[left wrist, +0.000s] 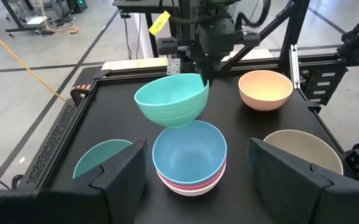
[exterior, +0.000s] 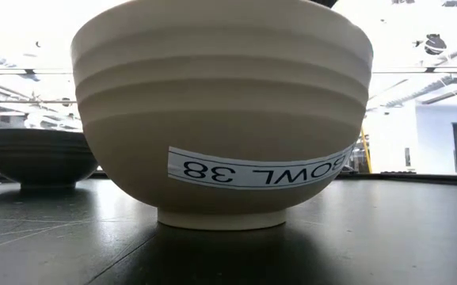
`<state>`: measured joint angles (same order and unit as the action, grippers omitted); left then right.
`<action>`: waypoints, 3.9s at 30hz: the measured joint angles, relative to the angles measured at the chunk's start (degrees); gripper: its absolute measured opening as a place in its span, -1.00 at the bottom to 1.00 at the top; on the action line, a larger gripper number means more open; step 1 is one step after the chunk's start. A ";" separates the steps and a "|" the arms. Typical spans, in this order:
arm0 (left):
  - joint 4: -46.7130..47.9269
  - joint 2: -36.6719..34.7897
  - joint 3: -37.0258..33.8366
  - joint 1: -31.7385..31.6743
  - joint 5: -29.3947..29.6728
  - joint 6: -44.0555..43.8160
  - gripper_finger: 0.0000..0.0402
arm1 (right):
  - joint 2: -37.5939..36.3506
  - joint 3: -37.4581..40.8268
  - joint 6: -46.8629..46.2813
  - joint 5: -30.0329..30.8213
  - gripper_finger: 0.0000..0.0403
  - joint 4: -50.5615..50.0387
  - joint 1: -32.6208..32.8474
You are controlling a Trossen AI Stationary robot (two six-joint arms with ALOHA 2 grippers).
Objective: Nest bowls inside each other
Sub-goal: Stack the light green bowl on top of the light blue bowl, then stack the black bowl on top of the light green bowl
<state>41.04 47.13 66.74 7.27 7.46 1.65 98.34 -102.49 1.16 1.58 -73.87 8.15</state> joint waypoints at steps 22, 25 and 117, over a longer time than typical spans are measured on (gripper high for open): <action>2.03 0.00 0.00 0.00 -0.05 -0.09 0.40 | 8.69 -11.68 7.56 -5.01 -1.00 0.06 -0.25; 1.91 -0.01 0.00 0.00 -0.07 -0.07 0.40 | 9.58 -11.74 8.34 -6.38 -1.00 1.73 -0.22; -0.54 -8.33 -0.09 -0.08 6.74 2.76 0.40 | -8.27 -4.58 3.02 6.15 -0.35 10.21 0.30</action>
<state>40.50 38.81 66.65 7.19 14.21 4.41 90.08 -107.07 4.17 7.73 -63.65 8.45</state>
